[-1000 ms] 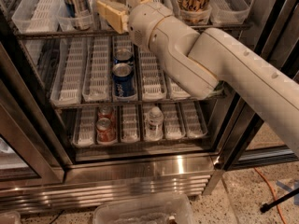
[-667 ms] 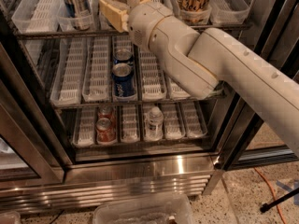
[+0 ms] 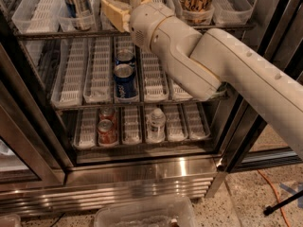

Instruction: Pick redbull can from top shelf of fridge

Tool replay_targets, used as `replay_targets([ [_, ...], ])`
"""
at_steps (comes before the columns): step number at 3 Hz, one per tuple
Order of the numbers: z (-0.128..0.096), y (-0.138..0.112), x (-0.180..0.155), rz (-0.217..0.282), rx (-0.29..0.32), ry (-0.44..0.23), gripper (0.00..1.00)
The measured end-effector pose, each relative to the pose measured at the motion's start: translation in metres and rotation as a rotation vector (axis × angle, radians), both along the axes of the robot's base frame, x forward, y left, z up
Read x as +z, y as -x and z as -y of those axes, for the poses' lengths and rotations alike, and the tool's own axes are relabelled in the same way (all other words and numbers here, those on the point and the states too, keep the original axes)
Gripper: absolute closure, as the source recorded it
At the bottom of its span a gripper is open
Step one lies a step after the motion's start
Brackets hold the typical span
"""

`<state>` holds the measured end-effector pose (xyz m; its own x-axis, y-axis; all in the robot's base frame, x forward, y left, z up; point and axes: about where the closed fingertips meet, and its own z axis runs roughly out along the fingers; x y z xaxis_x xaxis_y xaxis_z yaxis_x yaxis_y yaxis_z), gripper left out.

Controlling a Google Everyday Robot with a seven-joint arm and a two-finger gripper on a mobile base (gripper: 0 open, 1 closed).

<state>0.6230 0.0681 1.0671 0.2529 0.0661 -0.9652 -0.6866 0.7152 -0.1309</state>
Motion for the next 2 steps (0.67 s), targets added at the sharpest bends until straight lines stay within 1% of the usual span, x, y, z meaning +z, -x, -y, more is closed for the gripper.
replay_targets([
  [1, -0.0002, 0.0003, 0.0014, 0.005, 0.0, 0.001, 1.0],
  [2, 0.0008, 0.0021, 0.0104, 0.044, 0.0, 0.007, 1.0],
])
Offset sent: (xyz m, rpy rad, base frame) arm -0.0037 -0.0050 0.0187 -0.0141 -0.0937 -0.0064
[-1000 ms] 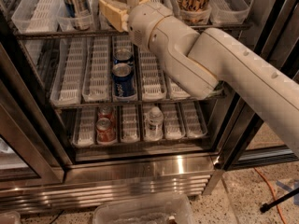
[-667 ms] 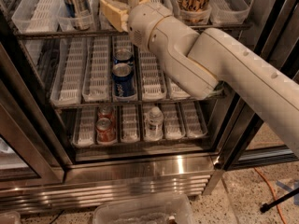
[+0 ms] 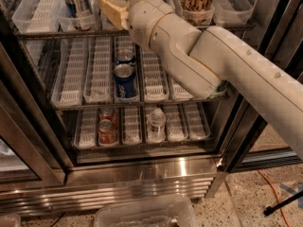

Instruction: Pick redbull can from top shelf of fridge

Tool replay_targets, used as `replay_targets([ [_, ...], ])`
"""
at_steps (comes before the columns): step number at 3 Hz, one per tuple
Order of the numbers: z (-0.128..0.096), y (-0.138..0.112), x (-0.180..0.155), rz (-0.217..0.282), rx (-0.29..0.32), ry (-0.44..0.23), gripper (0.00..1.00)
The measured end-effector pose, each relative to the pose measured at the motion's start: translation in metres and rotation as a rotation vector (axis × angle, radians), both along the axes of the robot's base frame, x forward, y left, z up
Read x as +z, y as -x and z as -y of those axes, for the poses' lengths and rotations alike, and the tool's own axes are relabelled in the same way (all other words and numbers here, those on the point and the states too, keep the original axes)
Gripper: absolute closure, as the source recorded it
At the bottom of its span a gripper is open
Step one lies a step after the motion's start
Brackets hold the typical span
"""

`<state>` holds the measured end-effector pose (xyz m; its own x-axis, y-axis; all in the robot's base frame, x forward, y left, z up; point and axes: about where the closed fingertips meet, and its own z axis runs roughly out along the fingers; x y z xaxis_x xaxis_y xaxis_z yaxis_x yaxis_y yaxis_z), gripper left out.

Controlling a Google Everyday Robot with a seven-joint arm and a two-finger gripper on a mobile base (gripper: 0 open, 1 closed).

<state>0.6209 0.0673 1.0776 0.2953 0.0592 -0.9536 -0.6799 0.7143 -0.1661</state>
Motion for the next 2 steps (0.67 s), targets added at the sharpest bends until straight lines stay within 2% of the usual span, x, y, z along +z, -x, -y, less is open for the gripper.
replay_targets([
  [2, 0.0025, 0.0058, 0.0186, 0.079, -0.004, 0.011, 1.0],
])
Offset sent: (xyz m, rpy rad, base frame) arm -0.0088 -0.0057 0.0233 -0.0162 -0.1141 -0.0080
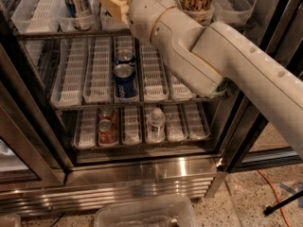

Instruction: Pick redbull can from top shelf of fridge

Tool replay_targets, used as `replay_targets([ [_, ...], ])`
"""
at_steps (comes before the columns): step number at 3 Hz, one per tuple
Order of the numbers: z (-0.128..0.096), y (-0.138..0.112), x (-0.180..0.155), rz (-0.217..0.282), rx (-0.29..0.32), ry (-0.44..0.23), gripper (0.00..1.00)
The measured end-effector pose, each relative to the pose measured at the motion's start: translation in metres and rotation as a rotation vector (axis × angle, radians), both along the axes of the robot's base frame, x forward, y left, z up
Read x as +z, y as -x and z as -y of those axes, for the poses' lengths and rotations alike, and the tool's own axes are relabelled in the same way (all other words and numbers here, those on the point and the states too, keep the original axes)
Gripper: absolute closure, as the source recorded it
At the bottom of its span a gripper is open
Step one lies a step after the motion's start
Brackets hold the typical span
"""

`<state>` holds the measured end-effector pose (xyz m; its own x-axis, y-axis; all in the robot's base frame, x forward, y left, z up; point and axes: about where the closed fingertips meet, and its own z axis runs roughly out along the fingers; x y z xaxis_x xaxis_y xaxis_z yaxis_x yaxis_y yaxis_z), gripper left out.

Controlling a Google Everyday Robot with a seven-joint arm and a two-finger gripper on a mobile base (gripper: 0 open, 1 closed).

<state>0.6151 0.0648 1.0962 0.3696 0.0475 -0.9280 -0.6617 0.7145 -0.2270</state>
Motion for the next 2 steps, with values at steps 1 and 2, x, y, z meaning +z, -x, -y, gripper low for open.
replay_targets([
  [1, -0.0006, 0.0034, 0.0036, 0.022, 0.004, 0.004, 1.0],
  [2, -0.0025, 0.0101, 0.0102, 0.061, 0.014, 0.011, 1.0],
])
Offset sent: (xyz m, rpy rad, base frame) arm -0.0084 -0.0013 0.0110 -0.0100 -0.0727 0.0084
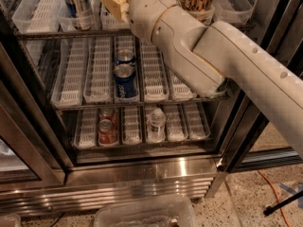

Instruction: Pick redbull can from top shelf of fridge

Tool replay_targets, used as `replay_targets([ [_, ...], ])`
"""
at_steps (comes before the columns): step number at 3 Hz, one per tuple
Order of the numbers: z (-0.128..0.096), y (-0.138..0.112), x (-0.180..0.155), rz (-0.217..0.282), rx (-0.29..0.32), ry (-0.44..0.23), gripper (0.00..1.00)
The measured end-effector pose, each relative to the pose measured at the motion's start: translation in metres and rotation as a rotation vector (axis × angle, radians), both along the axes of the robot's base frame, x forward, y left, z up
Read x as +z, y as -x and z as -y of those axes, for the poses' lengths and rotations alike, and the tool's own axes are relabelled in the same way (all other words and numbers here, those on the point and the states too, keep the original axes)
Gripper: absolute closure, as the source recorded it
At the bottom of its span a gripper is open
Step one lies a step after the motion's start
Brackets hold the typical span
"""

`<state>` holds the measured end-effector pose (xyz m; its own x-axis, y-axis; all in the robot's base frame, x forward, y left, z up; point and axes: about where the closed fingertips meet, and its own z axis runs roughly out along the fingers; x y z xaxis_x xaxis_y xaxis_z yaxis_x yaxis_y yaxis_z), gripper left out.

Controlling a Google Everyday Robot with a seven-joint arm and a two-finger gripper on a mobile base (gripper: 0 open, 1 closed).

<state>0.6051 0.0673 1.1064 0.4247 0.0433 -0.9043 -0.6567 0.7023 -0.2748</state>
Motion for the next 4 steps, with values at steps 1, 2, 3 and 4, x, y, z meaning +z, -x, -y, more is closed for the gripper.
replay_targets([
  [1, 0.0, 0.005, 0.0, 0.009, 0.005, 0.005, 1.0],
  [2, 0.004, 0.016, 0.008, 0.049, -0.004, 0.011, 1.0],
  [3, 0.004, 0.016, 0.008, 0.049, -0.004, 0.011, 1.0],
  [4, 0.002, 0.024, 0.006, 0.048, 0.01, 0.025, 1.0],
])
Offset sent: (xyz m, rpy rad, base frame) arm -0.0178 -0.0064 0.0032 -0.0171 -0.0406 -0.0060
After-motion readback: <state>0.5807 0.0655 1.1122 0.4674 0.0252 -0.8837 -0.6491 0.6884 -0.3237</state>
